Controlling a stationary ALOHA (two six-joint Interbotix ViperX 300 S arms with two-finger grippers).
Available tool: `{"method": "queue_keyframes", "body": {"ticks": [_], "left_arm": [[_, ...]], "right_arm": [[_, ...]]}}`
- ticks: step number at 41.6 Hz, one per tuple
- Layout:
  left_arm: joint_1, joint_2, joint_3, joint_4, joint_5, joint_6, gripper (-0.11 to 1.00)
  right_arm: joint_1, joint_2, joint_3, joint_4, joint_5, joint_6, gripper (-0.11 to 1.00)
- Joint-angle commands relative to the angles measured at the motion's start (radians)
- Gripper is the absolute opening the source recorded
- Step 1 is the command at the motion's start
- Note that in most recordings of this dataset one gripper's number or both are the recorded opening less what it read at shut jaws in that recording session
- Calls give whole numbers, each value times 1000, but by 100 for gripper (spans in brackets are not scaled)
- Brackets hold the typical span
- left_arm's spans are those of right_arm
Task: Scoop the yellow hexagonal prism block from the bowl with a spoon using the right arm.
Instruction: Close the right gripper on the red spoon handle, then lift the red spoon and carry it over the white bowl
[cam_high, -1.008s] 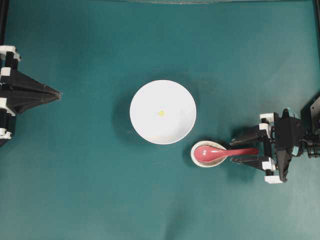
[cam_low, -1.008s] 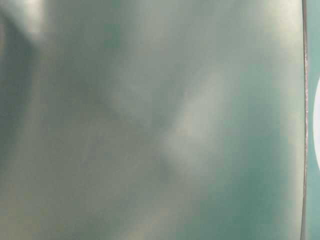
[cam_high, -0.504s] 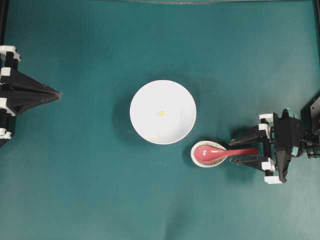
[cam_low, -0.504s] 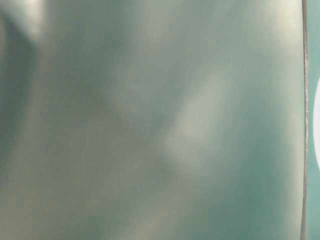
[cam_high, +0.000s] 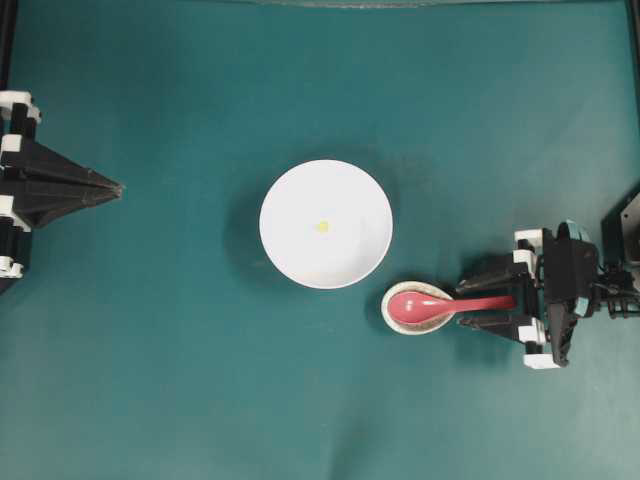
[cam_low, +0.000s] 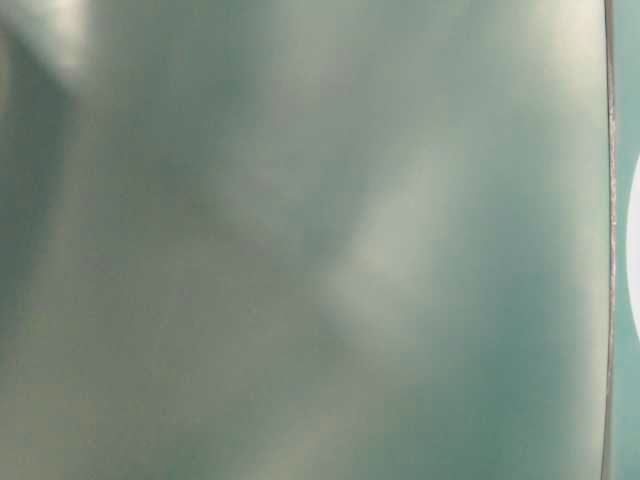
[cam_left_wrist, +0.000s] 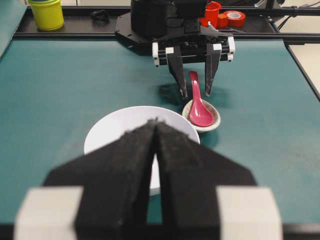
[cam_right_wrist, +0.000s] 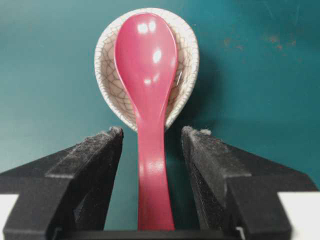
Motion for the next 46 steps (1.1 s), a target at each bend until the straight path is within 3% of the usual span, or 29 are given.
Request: {"method": "queue_keyframes", "body": {"ticks": [1, 22, 27, 35, 46], "left_arm": [[0, 9, -14, 2, -6, 3, 1], [0, 8, -12, 2, -6, 3, 1], [0, 8, -14, 2, -6, 3, 1], [0, 8, -14, 2, -5, 3, 1], [0, 9, -12, 2, -5, 3, 1]], "right_arm": [[5, -9, -8, -2, -9, -2, 56], [5, -8, -5, -2, -9, -3, 54], [5, -9, -3, -3, -9, -6, 47], [5, -9, -2, -5, -9, -11, 25], [5, -26, 0, -26, -5, -11, 24]]}}
